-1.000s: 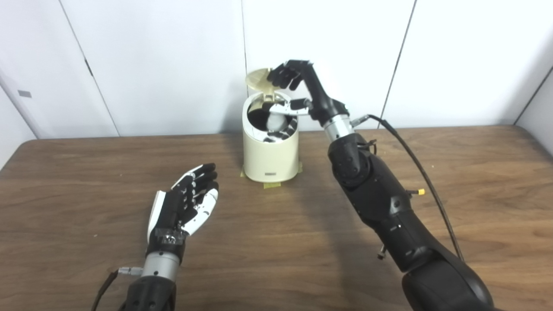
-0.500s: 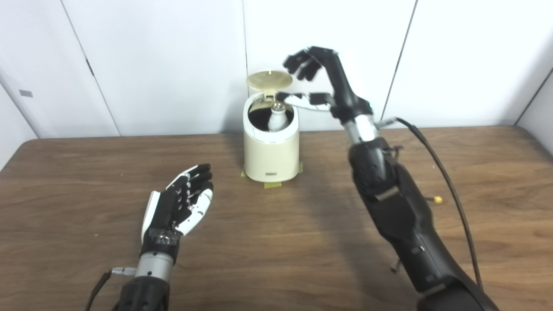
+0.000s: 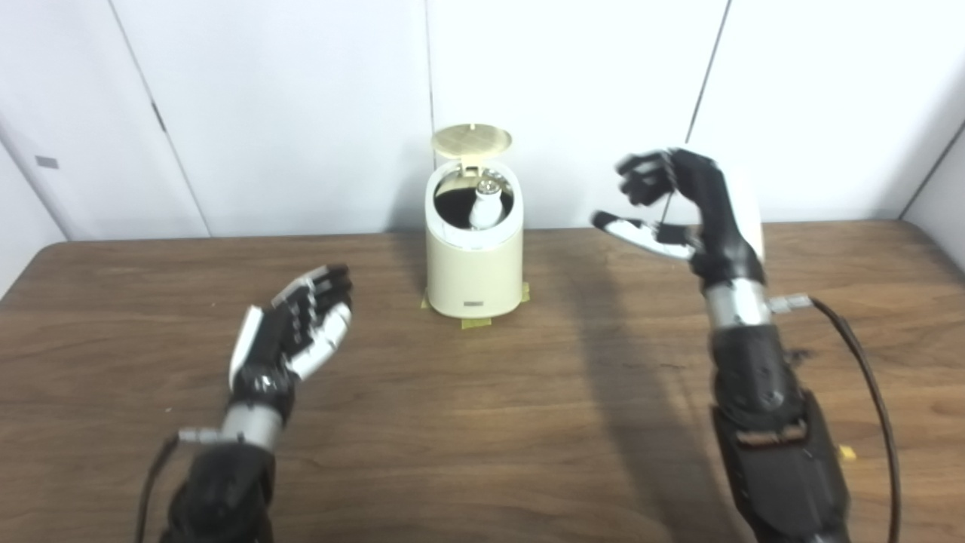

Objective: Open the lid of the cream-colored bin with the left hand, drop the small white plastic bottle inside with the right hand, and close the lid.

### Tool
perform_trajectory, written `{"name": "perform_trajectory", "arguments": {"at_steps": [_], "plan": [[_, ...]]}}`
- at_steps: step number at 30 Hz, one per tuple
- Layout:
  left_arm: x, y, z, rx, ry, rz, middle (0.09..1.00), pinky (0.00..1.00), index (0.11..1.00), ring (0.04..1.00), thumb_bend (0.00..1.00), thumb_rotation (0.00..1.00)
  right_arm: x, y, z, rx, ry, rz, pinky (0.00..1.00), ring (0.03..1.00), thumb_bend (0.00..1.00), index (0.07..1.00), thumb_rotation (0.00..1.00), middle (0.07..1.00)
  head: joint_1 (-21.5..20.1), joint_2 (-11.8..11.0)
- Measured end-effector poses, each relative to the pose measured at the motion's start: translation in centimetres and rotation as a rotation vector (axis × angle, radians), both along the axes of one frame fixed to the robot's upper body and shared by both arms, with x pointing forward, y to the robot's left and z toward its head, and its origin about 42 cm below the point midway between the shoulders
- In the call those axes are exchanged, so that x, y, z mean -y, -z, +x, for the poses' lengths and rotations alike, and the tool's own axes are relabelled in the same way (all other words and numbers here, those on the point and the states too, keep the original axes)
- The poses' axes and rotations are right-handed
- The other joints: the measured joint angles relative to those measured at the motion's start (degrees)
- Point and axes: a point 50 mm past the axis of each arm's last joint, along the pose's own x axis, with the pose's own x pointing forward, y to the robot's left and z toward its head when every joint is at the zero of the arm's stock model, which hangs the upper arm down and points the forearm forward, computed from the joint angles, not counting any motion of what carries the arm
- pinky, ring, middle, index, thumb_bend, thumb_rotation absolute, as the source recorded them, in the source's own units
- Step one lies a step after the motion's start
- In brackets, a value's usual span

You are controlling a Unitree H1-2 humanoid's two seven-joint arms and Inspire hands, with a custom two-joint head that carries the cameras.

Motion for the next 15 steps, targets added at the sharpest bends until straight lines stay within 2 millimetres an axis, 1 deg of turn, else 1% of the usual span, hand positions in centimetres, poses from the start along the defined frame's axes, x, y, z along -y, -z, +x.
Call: {"name": "perform_trajectory", "arguments": {"at_steps": [1, 2, 4, 5, 6, 8, 9, 11, 13, 15], "plan": [[0.1, -0.4, 0.7, 0.009, 0.007, -0.005, 0.814, 0.75, 0.826, 0.809, 0.25, 0.4, 0.4, 0.5, -0.6, -0.029, -0.021, 0.041, 0.49, 0.556, 0.51, 0.496, 0.1, 0.577, -0.09, 0.0], [0.2, -0.9, 1.5, 0.021, 0.012, -0.008, 0.815, 0.74, 0.825, 0.809, 0.25, 0.41, 0.7, 1.0, -1.2, -0.055, -0.049, 0.074, 0.5, 0.571, 0.51, 0.496, 0.13, 0.606, -0.09, 0.0], [0.2, -1.6, 2.4, 0.038, 0.019, -0.01, 0.819, 0.75, 0.827, 0.811, 0.28, 0.47, 0.8, 2.0, -2.2, -0.104, -0.098, 0.127, 0.6, 0.65, 0.51, 0.497, 0.16, 0.673, 0.0, 0.0], [0.3, -1.8, 3.0, 0.04, 0.029, -0.017, 0.823, 0.76, 0.83, 0.814, 0.31, 0.51, 0.8, 2.5, -2.6, -0.128, -0.114, 0.164, 0.65, 0.704, 0.59, 0.632, 0.34, 0.717, -0.09, 0.0], [0.4, -2.0, 3.5, 0.039, 0.037, -0.025, 0.823, 0.76, 0.829, 0.817, 0.33, 0.54, 0.9, 2.9, -3.0, -0.148, -0.124, 0.198, 0.69, 0.745, 0.61, 0.697, 0.42, 0.752, -0.09, -0.09], [0.4, -2.3, 4.4, 0.036, 0.049, -0.036, 0.828, 0.77, 0.83, 0.823, 0.36, 0.54, 1.0, 3.6, -3.8, -0.169, -0.145, 0.239, 0.76, 0.825, 0.64, 0.796, 0.6, 0.83, 0.0, -0.09], [0.4, -2.4, 4.9, 0.033, 0.053, -0.039, 0.83, 0.78, 0.828, 0.824, 0.36, 0.51, 1.0, 3.9, -4.1, -0.179, -0.157, 0.251, 0.79, 0.863, 0.65, 0.836, 0.67, 0.871, 0.0, -0.09], [0.5, -2.8, 6.0, 0.029, 0.065, -0.051, 0.842, 0.79, 0.831, 0.833, 0.36, 0.49, 1.0, 4.9, -4.8, -0.212, -0.179, 0.268, 0.83, 0.917, 0.67, 0.898, 0.79, 0.93, 0.0, -0.18], [0.8, -3.5, 7.0, 0.034, 0.08, -0.056, 0.847, 0.8, 0.834, 0.84, 0.35, 0.51, 1.0, 5.9, -5.5, -0.245, -0.183, 0.29, 0.86, 0.939, 0.69, 0.923, 0.83, 0.952, 0.26, -0.35], [1.1, -4.2, 8.1, 0.037, 0.097, -0.044, 0.848, 0.8, 0.834, 0.844, 0.35, 0.53, 0.8, 6.7, -6.0, -0.266, -0.177, 0.322, 0.87, 0.945, 0.69, 0.926, 0.85, 0.951, 0.52, -0.44]]}}
